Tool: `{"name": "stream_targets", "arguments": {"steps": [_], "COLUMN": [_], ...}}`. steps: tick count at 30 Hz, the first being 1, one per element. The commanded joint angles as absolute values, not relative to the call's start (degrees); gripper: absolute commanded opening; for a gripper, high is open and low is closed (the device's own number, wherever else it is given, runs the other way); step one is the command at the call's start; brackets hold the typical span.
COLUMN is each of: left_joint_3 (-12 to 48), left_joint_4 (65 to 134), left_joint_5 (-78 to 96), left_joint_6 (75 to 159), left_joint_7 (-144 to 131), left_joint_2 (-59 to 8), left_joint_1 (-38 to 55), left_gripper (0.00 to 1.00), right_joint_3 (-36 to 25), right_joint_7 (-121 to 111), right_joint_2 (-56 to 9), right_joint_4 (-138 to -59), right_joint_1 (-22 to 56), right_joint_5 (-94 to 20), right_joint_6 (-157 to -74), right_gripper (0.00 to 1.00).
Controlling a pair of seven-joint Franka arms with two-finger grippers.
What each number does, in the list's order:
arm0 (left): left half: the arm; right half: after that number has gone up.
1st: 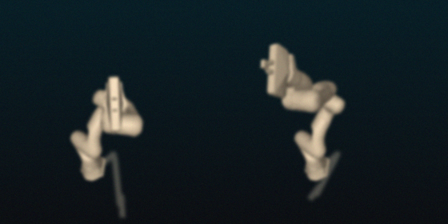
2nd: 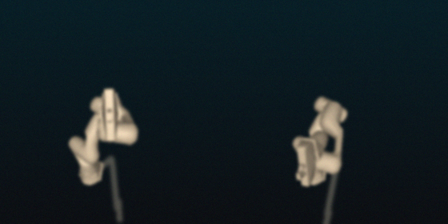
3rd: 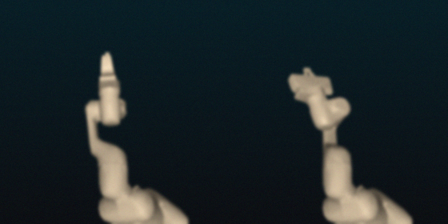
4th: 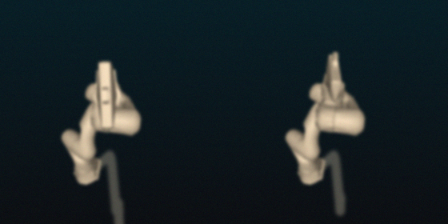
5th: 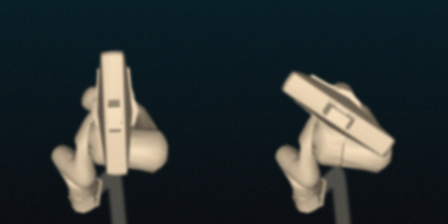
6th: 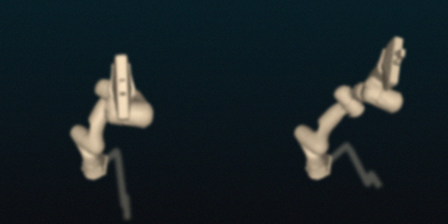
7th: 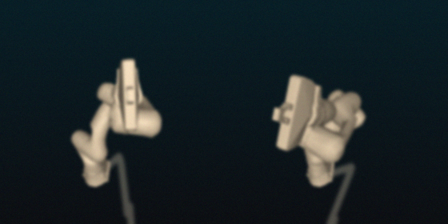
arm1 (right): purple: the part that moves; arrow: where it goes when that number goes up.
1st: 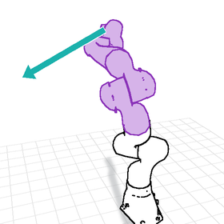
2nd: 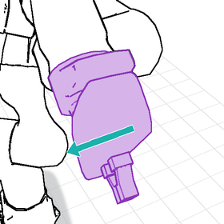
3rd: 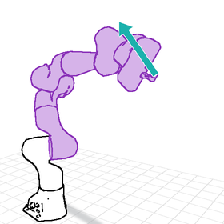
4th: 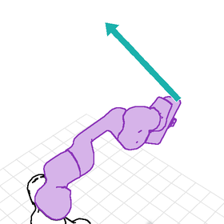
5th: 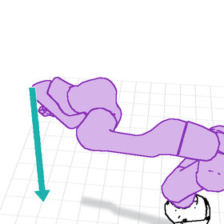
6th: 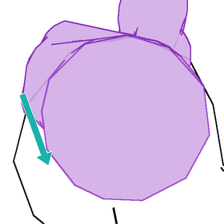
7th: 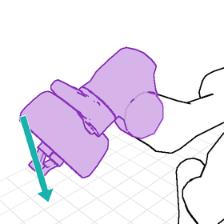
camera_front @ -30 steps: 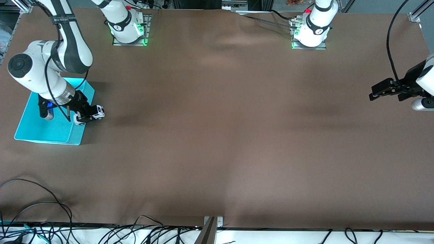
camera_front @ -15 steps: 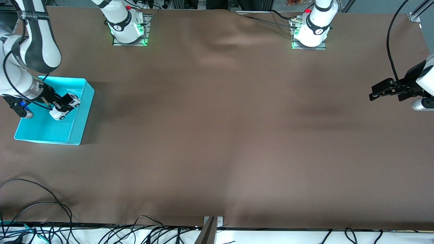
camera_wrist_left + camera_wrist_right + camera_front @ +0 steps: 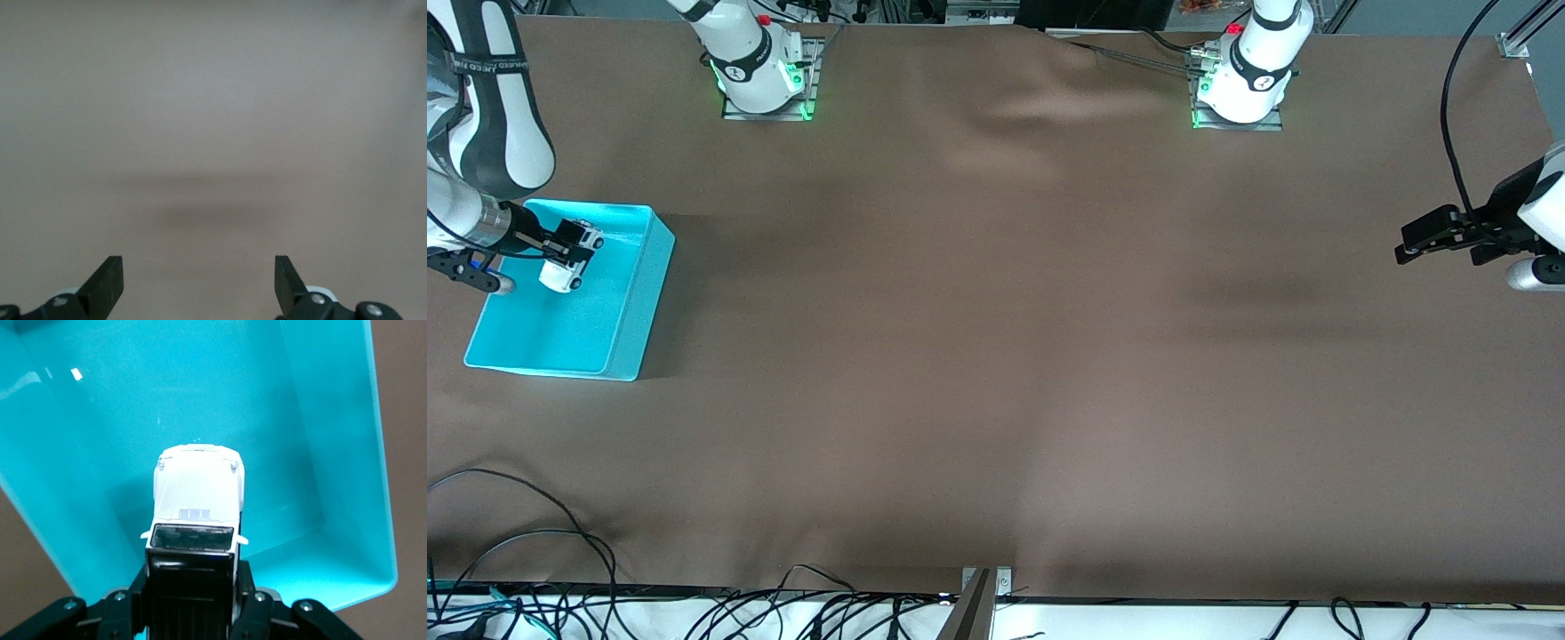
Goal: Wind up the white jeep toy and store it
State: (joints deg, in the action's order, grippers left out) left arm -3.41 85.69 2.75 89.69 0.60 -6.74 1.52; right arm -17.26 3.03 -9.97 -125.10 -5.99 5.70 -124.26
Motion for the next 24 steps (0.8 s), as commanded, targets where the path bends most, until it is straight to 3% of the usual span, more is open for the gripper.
{"name": "stream_targets", "arguments": {"steps": [1,7,24], "left_joint_3": [-3.34,-3.34,-3.34], "left_joint_4": [86.31,86.22,86.22], "left_joint_5": [2.37,2.37,2.37], "left_joint_6": [89.21,89.21,89.21], "left_joint_7": [2.02,2.02,2.02], "left_joint_2": [-6.24,-6.24,-6.24], "left_joint_1": [1.32,1.32,1.23], "left_gripper": [1.0,1.0,1.0], "right_joint_3": [-18.28,-18.28,-17.67], "right_joint_7": [-0.96,-1.41,4.13], "right_joint_2": [-13.88,-18.19,-21.97], "right_joint_4": [-124.72,-124.63,-124.28], "right_joint_1": [-8.08,-8.44,-8.44], "right_joint_5": [9.66,15.56,11.17], "right_joint_6": [-124.98,-127.35,-133.77], "right_gripper": [0.0,0.0,0.0]}}
